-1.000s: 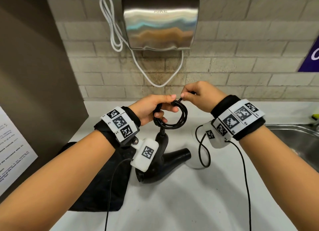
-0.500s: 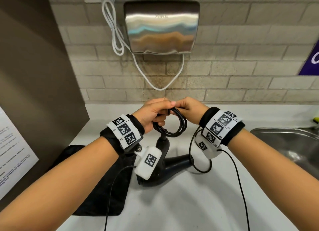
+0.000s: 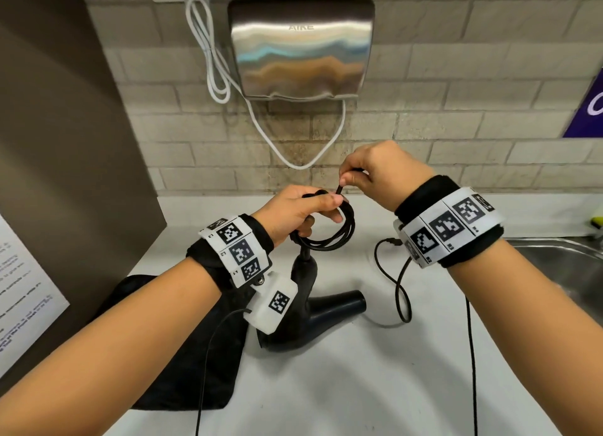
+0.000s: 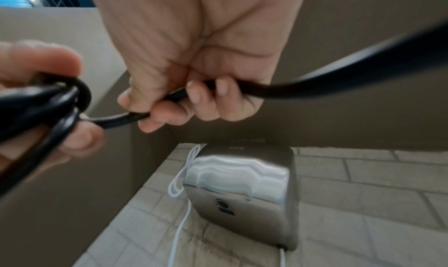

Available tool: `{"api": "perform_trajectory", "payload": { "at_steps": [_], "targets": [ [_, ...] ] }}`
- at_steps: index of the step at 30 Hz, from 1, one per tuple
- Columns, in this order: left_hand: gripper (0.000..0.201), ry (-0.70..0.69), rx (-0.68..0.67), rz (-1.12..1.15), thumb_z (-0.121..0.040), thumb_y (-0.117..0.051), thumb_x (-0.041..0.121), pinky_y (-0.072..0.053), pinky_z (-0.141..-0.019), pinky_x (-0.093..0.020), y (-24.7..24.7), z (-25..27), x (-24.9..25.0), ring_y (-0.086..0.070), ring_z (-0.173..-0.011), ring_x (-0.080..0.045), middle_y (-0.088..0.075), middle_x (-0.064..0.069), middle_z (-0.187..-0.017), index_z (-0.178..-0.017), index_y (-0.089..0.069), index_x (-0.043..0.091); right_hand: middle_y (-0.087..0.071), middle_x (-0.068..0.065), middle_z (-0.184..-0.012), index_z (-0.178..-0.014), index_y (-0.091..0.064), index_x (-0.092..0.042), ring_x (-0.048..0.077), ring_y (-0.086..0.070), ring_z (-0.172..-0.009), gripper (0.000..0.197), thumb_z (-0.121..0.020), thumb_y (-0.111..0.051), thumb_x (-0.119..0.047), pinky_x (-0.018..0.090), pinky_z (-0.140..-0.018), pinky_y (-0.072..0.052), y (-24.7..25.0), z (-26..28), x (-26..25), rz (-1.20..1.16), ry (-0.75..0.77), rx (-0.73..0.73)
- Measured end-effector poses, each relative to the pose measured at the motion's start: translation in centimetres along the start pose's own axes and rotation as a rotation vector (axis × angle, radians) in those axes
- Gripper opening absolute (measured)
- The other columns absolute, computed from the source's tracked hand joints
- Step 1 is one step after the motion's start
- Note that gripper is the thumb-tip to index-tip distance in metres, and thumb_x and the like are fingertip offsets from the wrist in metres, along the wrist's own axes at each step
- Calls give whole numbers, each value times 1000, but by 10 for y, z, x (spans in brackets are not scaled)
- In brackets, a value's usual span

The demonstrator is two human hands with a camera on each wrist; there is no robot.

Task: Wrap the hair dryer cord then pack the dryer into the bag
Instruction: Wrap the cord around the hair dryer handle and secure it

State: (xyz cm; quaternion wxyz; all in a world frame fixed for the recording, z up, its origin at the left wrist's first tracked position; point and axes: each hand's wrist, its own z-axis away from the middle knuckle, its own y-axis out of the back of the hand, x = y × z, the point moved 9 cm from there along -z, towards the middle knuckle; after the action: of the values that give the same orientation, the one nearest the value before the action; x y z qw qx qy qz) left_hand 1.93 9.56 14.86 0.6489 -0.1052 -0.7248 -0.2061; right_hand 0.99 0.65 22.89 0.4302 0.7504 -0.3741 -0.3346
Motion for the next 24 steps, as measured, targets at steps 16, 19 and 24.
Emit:
{"api": "perform_trajectory", "payload": {
  "at_steps": [16, 19, 24],
  "targets": [
    [18, 4, 306, 212, -93, -53, 27, -25, -40, -16, 38, -6, -10, -22, -32, -5, -65, 6, -65, -89, -65, 13, -65, 18, -76, -103, -60, -7, 34, -59, -74, 26, -94, -43, -23, 29, -59, -35, -39, 35, -18, -156, -94, 142],
    [19, 26, 337, 304, -93, -53, 30, -26, -41, -16, 36, -8, -15, -23, -34, -4, -64, 1, -77, -88, -65, 16, -66, 19, -84, -116, -55, -7, 35, -60, -81, 30, -95, -41, -23, 30, -63, -36, -53, 34, -26, -158, -93, 150],
    [20, 31, 344, 379, -92, -53, 32, -27, -39, -15, 32, -9, -20, -25, -34, -4, -67, 5, -72, -88, -66, 17, -64, 20, -102, -133, -41, -4, 36, -57, -95, 41, -98, -34, -24, 35, -72, -41, -67, 30, -29, -76, -136, 115]
  ]
}}
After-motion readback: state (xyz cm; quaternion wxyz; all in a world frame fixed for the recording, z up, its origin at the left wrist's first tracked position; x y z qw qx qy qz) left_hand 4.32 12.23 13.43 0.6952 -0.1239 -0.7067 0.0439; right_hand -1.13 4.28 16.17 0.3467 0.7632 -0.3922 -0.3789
